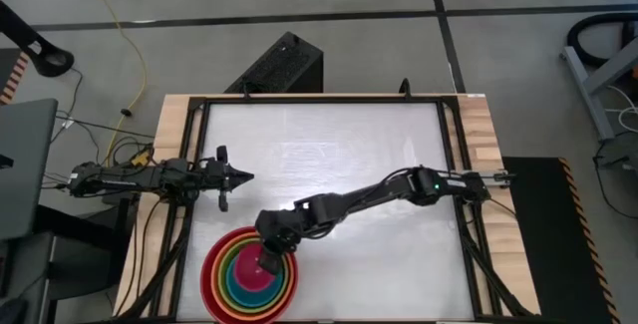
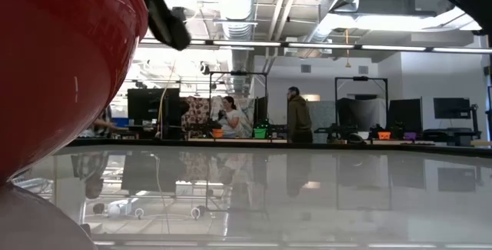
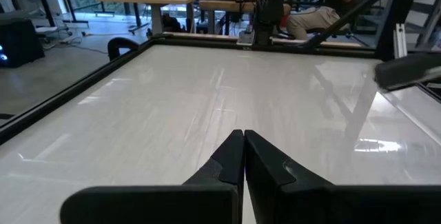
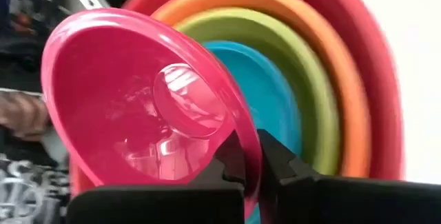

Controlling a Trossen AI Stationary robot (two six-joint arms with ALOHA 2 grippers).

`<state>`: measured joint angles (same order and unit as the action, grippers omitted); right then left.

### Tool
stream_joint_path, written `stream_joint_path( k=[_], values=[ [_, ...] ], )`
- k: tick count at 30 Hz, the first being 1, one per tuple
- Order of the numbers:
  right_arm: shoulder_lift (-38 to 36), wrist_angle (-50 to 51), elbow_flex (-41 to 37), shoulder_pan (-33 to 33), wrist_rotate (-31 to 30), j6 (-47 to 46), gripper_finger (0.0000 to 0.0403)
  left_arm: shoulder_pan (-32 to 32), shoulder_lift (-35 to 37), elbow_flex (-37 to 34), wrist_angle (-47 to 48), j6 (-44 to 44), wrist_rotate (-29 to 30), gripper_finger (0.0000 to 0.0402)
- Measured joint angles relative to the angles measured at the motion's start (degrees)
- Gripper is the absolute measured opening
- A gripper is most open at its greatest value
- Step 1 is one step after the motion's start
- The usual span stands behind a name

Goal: Nest bowls inside each other
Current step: Stack the red bowl on the blue bowl

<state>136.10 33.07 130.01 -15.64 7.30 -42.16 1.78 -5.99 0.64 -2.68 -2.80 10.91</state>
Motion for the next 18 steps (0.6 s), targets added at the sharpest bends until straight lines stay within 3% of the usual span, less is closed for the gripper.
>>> stream_joint_path(
  k=[11, 18],
  values=[
    [1.1, -1.5, 0.0, -1.3, 1.1, 1.0, 0.0019, 0.0, -0.3, 0.0, 0.0, 0.5, 0.0, 0.0000],
    [1.2, -1.1, 0.0, -2.5, -1.4, 1.7, 0.0019, 0.0, -0.4, 0.0, 0.0, 0.2, 0.0, 0.0000]
  ],
)
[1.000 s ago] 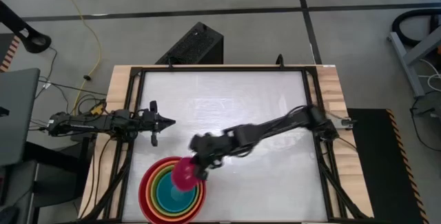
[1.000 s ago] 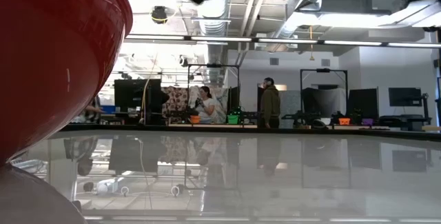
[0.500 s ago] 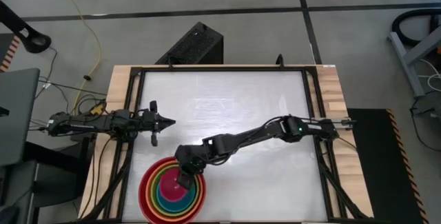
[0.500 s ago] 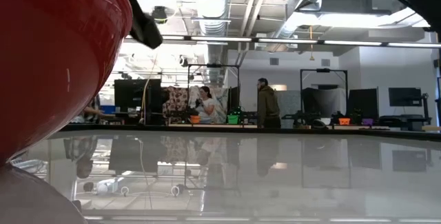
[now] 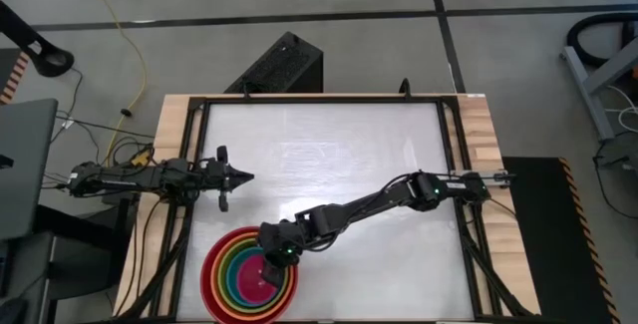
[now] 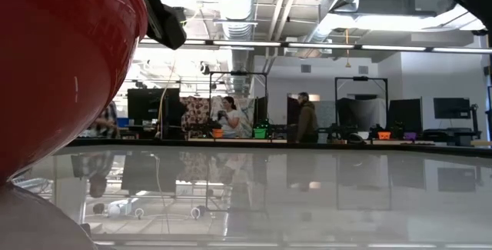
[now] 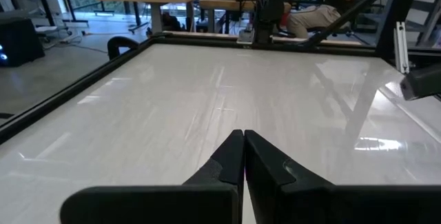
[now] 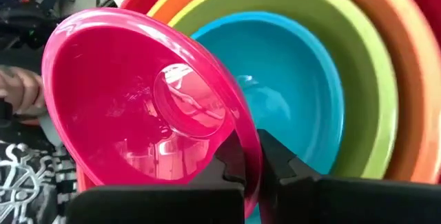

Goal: Nest bowls inside each other
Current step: Stack the red bowl on the blue bowl

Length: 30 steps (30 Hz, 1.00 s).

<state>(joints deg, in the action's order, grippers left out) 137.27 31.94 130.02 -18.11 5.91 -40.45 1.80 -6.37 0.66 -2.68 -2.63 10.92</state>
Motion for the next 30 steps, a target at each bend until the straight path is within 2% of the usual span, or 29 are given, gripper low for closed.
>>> stream_joint_path(
  k=[7, 17, 24, 30],
  values=[
    [3.8, -2.5, 0.0, 0.1, 1.7, 0.1, 0.0019, 0.0, 0.0, 0.0, 0.0, 0.0, 0.0, 0.0000],
    [3.4, -2.2, 0.0, 0.6, 3.1, -0.5, 0.0025, 0.0, 0.0, 0.0, 0.0, 0.3, 0.0, 0.0000],
    [3.3, -2.5, 0.0, 1.0, 3.6, -0.2, 0.0118, 0.0, 0.0, 0.0, 0.0, 0.3, 0.0, 0.0000],
    [3.3, -0.7, 2.0, 2.5, 9.0, -1.2, 0.0169, 0.0, 0.0, 0.0, 0.0, 0.3, 0.0, 0.0000]
  ],
)
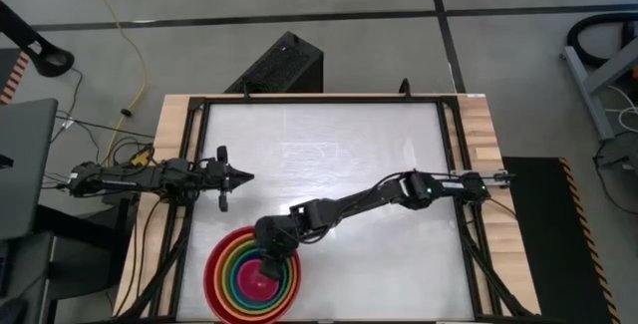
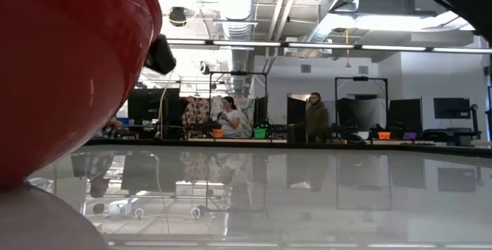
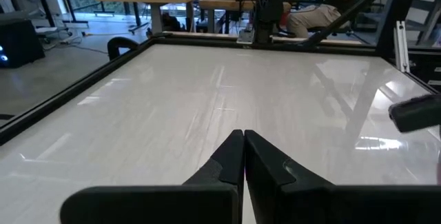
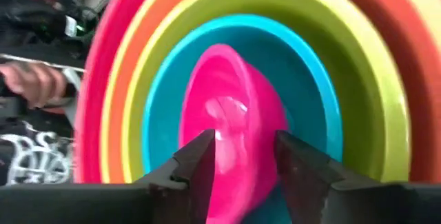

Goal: Nest bowls inside each other
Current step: Stack the red bowl on the blue bowl, then return to Home Position

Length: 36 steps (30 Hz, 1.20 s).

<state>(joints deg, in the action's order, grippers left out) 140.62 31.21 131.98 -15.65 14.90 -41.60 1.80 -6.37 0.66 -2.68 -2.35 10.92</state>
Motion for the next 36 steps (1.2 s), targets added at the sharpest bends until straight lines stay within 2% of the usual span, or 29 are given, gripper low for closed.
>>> stream_joint_path(
  k=[4, 9, 15, 21, 27, 32, 36],
  values=[
    [-0.1, 4.8, 3.0, 0.6, 0.2, 0.0, 0.0175, 0.0, 0.0, 0.0, 0.0, 0.0, 0.0, 0.0000],
    [-2.3, 8.7, 2.6, 1.3, -1.0, 1.5, 0.0165, 0.0, 0.0, 0.0, 0.0, 0.0, 0.0, 0.0000],
    [-6.9, 14.6, 2.6, 2.0, -3.7, 11.8, 0.0153, 0.0, 0.0, 0.0, 0.0, 0.0, 0.0, 0.0000],
    [-13.6, 25.3, 2.6, 1.1, -15.8, 19.4, 0.0135, 0.0, 0.0, 0.0, 0.0, -0.3, 0.0, 0.0000],
    [-20.0, 43.0, 2.6, -1.5, -31.5, 22.7, 0.0115, 0.0, 0.0, 0.0, 0.0, 0.0, 0.0, 0.0000],
    [-24.9, 45.0, 1.1, -3.0, -33.3, 24.0, 0.0108, 0.0, 0.0, 0.0, 0.0, 0.1, 0.0, 0.0000],
    [-31.5, 42.5, -5.9, -2.8, -34.5, 25.5, 0.0103, 0.0, 0.0, 0.0, 0.0, -0.3, 0.0, 0.0000]
  ],
)
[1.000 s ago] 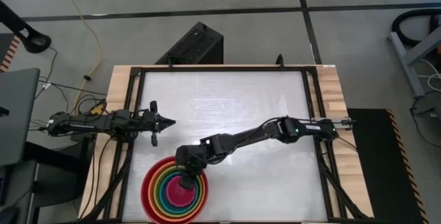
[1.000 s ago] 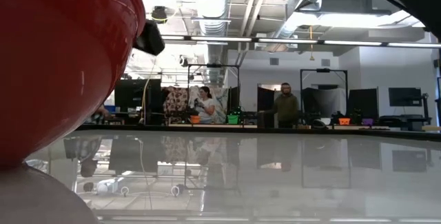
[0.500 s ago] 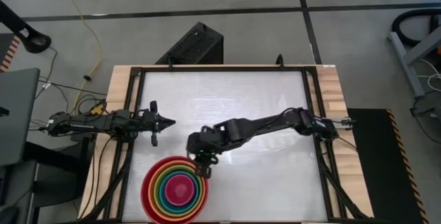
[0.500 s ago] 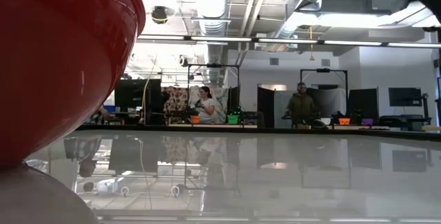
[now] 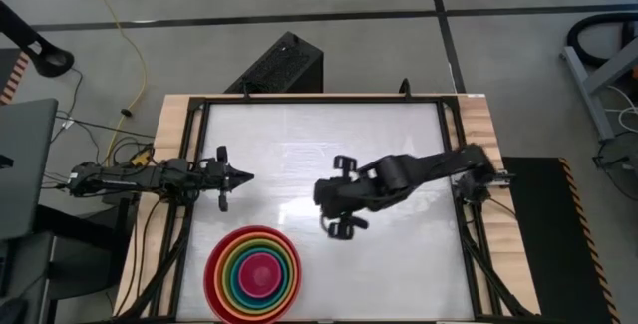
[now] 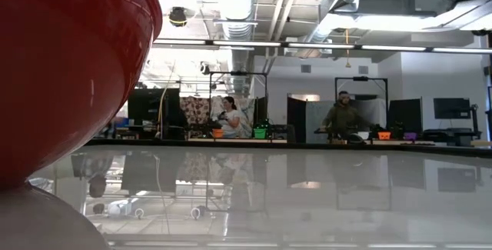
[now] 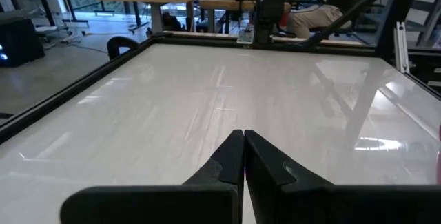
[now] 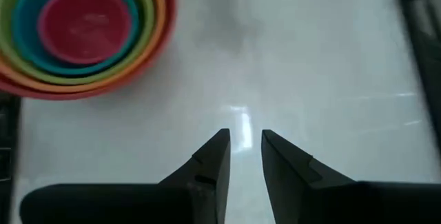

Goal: Nest bowls inside each other
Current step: Return to Home Position

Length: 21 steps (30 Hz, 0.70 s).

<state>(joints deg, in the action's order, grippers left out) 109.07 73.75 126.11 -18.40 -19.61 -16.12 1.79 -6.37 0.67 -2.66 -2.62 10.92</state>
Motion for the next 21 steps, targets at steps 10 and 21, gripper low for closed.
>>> stream_joint_path(
  k=[10, 21],
  values=[
    [-32.3, -33.8, -47.7, 5.5, -2.0, -0.3, 0.0085, 0.0, 0.0, 0.0, 0.0, 0.2, 0.0, 0.0000],
    [-63.8, -71.9, -93.9, 16.6, 11.6, 2.3, 0.0034, 0.0, 0.0, 0.0, 0.0, 1.5, 0.0, 0.0000]
  ],
)
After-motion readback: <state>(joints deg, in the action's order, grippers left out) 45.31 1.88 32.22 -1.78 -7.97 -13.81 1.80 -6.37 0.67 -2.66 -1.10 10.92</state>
